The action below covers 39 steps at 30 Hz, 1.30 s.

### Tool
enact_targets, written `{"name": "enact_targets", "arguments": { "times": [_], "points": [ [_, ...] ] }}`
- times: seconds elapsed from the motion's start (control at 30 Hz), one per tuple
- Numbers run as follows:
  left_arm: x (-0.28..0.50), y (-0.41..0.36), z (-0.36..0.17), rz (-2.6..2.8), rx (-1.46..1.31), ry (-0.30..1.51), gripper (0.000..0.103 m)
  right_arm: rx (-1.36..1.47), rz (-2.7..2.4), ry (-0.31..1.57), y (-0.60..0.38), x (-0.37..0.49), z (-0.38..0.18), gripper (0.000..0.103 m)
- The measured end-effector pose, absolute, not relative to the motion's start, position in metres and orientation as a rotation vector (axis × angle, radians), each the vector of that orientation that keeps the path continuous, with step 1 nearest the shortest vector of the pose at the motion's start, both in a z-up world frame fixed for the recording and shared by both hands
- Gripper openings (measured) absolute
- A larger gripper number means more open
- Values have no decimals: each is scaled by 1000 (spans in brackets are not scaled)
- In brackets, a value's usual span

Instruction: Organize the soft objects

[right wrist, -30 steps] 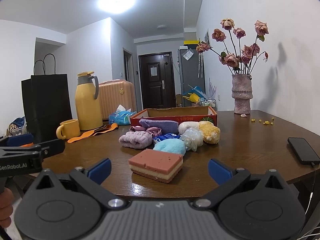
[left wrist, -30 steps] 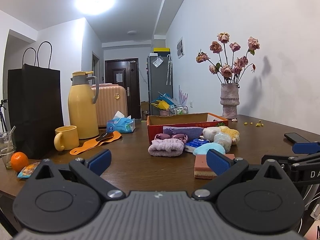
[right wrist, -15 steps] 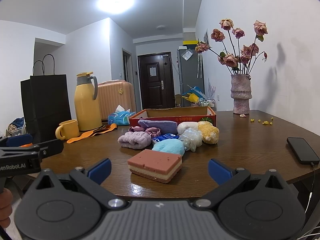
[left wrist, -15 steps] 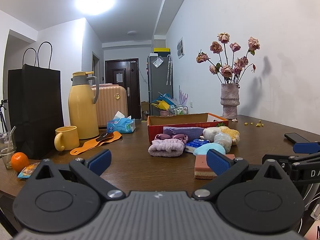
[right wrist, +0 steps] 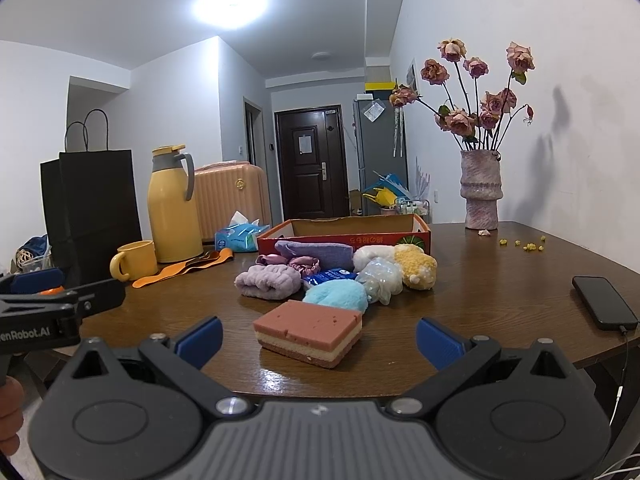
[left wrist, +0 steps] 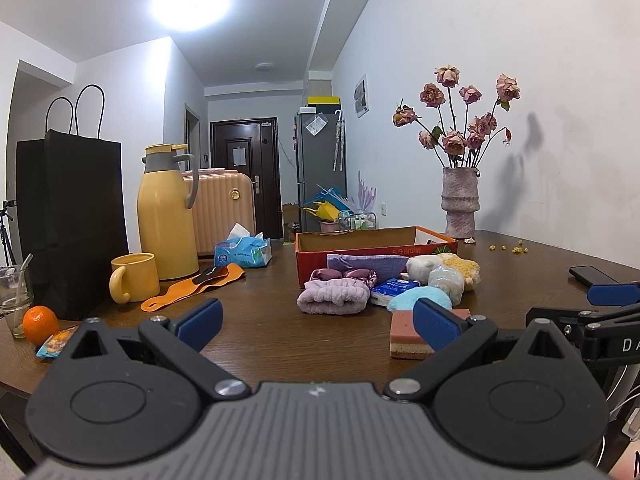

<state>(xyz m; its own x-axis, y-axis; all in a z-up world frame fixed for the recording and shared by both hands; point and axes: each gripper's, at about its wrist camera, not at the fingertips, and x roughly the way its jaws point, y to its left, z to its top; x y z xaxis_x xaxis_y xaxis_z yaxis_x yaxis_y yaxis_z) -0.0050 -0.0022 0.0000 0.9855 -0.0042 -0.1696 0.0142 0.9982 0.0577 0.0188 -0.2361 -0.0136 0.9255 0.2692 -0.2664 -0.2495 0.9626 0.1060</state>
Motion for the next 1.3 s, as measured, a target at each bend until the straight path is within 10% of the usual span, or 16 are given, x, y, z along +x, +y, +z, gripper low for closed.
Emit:
{"name": "enact_targets", "arguments": {
  "times": [0.9, 1.1, 1.23, 1.3],
  "points": [
    [65, 12, -2, -134, -70, 292, 102, 163, 272, 305, -241, 50, -21, 98],
    [155, -5, -21, -286, -129, 450, 66, 247, 283, 410, -244, 118, -38, 90],
    [200, -8, -39, -350, -231, 599, 48, 331, 318, 490, -245, 154, -51, 67],
    [212, -6, -47, -394, -279, 663, 42, 357, 315, 533, -245, 168, -57, 37]
  ]
}}
